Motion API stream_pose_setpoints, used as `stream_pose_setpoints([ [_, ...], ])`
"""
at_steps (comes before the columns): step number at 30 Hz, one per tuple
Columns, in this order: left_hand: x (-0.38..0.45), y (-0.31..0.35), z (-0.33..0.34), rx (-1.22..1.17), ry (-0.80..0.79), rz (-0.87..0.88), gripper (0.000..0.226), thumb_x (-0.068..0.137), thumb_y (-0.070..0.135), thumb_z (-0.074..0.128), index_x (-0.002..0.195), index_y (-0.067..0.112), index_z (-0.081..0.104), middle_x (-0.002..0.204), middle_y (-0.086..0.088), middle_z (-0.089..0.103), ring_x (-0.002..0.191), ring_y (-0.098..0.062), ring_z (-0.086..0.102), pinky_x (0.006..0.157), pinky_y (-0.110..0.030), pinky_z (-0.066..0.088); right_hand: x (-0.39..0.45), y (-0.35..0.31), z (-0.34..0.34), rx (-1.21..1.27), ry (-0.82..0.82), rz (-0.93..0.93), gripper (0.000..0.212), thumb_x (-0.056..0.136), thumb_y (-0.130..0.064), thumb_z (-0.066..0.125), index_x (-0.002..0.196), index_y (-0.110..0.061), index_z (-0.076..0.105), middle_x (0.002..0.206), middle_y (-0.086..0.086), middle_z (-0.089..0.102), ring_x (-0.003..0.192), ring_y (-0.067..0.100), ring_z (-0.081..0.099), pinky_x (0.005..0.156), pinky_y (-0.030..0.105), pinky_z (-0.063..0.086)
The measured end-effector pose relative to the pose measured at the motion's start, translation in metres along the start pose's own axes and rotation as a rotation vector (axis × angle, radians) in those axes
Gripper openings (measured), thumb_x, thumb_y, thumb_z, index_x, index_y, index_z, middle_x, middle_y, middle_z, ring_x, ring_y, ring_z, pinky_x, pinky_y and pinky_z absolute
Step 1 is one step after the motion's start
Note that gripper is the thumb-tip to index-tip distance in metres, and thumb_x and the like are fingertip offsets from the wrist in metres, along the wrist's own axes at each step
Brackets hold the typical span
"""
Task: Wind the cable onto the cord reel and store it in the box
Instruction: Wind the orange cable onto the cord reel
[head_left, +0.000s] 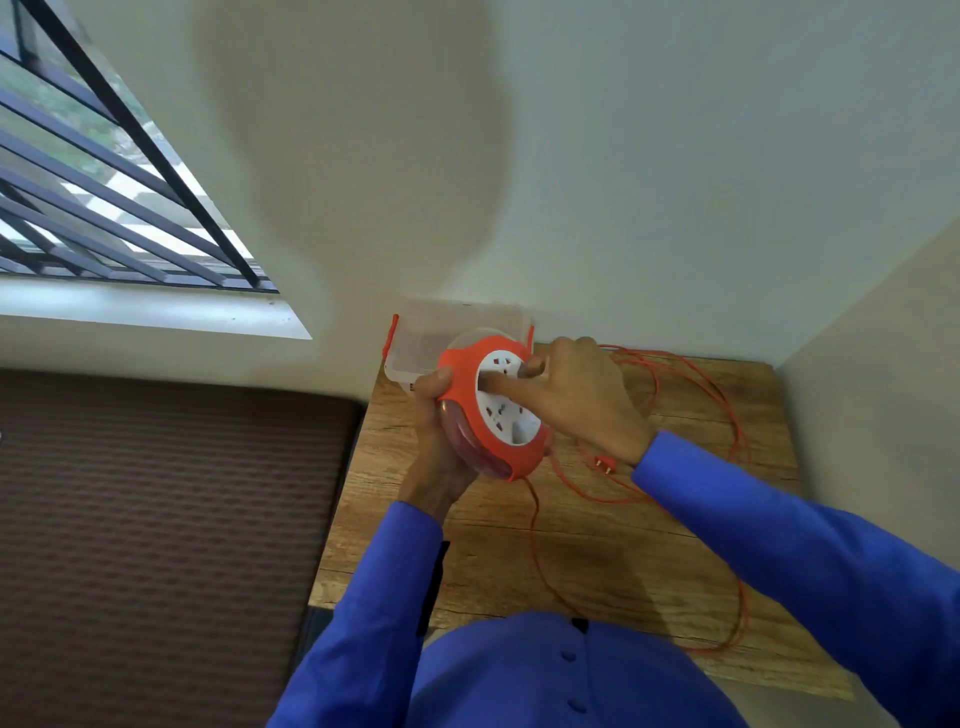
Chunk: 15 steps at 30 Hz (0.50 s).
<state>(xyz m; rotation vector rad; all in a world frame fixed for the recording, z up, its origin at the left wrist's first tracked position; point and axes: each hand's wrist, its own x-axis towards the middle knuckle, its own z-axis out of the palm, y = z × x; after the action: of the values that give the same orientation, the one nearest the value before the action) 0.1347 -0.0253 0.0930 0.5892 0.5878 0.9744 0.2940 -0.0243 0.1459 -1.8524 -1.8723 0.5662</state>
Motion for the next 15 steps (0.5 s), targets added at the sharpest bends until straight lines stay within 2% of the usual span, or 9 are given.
stream_pose_setpoints([
  [2, 0.000, 0.001, -0.004, -0.016, -0.014, 0.034, 0.072, 0.081, 0.071, 0.071, 0.130, 0.019, 0.079, 0.122, -0.012, 0.080, 0.112, -0.030, 0.076, 0.092, -0.048, 0.064, 0.002, 0.000, 0.002, -0.002, 0.030, 0.068, 0.076, 0.096, -0.073, 0.057, 0.050, -0.012, 0.054, 0.038, -0.006, 0.046, 0.037, 0.010, 0.046, 0.045, 0.023, 0.033],
  [5, 0.000, 0.003, -0.007, -0.024, -0.099, 0.031, 0.070, 0.089, 0.068, 0.062, 0.135, 0.016, 0.075, 0.121, -0.013, 0.080, 0.109, -0.030, 0.077, 0.087, -0.048, 0.065, -0.002, 0.002, 0.008, -0.018, 0.016, 0.051, 0.073, 0.108, -0.055, 0.050, 0.046, -0.017, 0.050, 0.041, -0.006, 0.047, 0.039, 0.008, 0.044, 0.048, 0.021, 0.032],
  [7, 0.000, 0.003, -0.009, -0.022, -0.051, 0.019, 0.073, 0.084, 0.070, 0.066, 0.131, 0.015, 0.078, 0.119, -0.014, 0.080, 0.107, -0.032, 0.077, 0.084, -0.047, 0.066, -0.009, 0.000, 0.008, -0.111, 0.075, -0.093, 0.062, 0.110, -0.047, 0.051, 0.053, -0.021, 0.053, 0.051, -0.002, 0.055, 0.044, 0.010, 0.048, 0.047, 0.024, 0.032],
  [8, 0.000, 0.003, -0.010, -0.038, -0.027, 0.018, 0.074, 0.083, 0.070, 0.067, 0.129, 0.013, 0.078, 0.118, -0.015, 0.080, 0.106, -0.032, 0.077, 0.084, -0.045, 0.065, -0.013, 0.001, 0.007, -0.142, 0.115, -0.214, 0.049, 0.109, -0.044, 0.054, 0.066, -0.022, 0.061, 0.064, -0.001, 0.065, 0.051, 0.013, 0.056, 0.047, 0.026, 0.037],
  [9, 0.000, 0.003, -0.013, -0.058, -0.005, 0.019, 0.074, 0.083, 0.070, 0.066, 0.128, 0.012, 0.078, 0.117, -0.016, 0.080, 0.106, -0.032, 0.077, 0.083, -0.044, 0.065, -0.018, 0.003, 0.004, -0.163, 0.116, -0.337, 0.029, 0.107, -0.042, 0.056, 0.088, -0.024, 0.069, 0.087, 0.000, 0.073, 0.065, 0.015, 0.065, 0.049, 0.028, 0.046],
  [10, -0.001, 0.004, -0.016, -0.071, 0.011, 0.021, 0.074, 0.084, 0.070, 0.064, 0.127, 0.012, 0.079, 0.116, -0.016, 0.080, 0.105, -0.031, 0.077, 0.083, -0.043, 0.066, -0.022, 0.006, 0.000, -0.169, 0.051, -0.445, 0.018, 0.107, -0.040, 0.055, 0.115, -0.029, 0.067, 0.115, 0.000, 0.072, 0.086, 0.015, 0.070, 0.054, 0.029, 0.055],
  [11, -0.001, 0.005, -0.018, -0.071, 0.014, 0.015, 0.074, 0.085, 0.070, 0.063, 0.127, 0.012, 0.079, 0.115, -0.015, 0.080, 0.104, -0.031, 0.078, 0.082, -0.043, 0.066, -0.024, 0.010, -0.003, -0.178, -0.045, -0.525, 0.028, 0.108, -0.038, 0.052, 0.135, -0.036, 0.058, 0.136, 0.000, 0.061, 0.106, 0.015, 0.067, 0.061, 0.028, 0.060],
  [12, -0.002, 0.006, -0.018, -0.066, 0.013, 0.002, 0.075, 0.083, 0.070, 0.065, 0.127, 0.011, 0.079, 0.115, -0.016, 0.080, 0.103, -0.032, 0.078, 0.081, -0.043, 0.066, -0.024, 0.016, -0.005, -0.184, -0.142, -0.577, 0.038, 0.109, -0.037, 0.048, 0.147, -0.043, 0.049, 0.150, 0.001, 0.050, 0.119, 0.016, 0.061, 0.067, 0.028, 0.062],
  [15, 0.000, 0.007, -0.018, -0.052, 0.005, -0.047, 0.081, 0.079, 0.071, 0.072, 0.131, 0.008, 0.076, 0.119, -0.020, 0.078, 0.107, -0.036, 0.076, 0.085, -0.048, 0.065, -0.021, 0.024, -0.011, -0.290, -0.261, -0.602, 0.047, 0.110, -0.036, 0.044, 0.155, -0.050, 0.039, 0.165, 0.005, 0.037, 0.138, 0.025, 0.052, 0.084, 0.038, 0.064],
])
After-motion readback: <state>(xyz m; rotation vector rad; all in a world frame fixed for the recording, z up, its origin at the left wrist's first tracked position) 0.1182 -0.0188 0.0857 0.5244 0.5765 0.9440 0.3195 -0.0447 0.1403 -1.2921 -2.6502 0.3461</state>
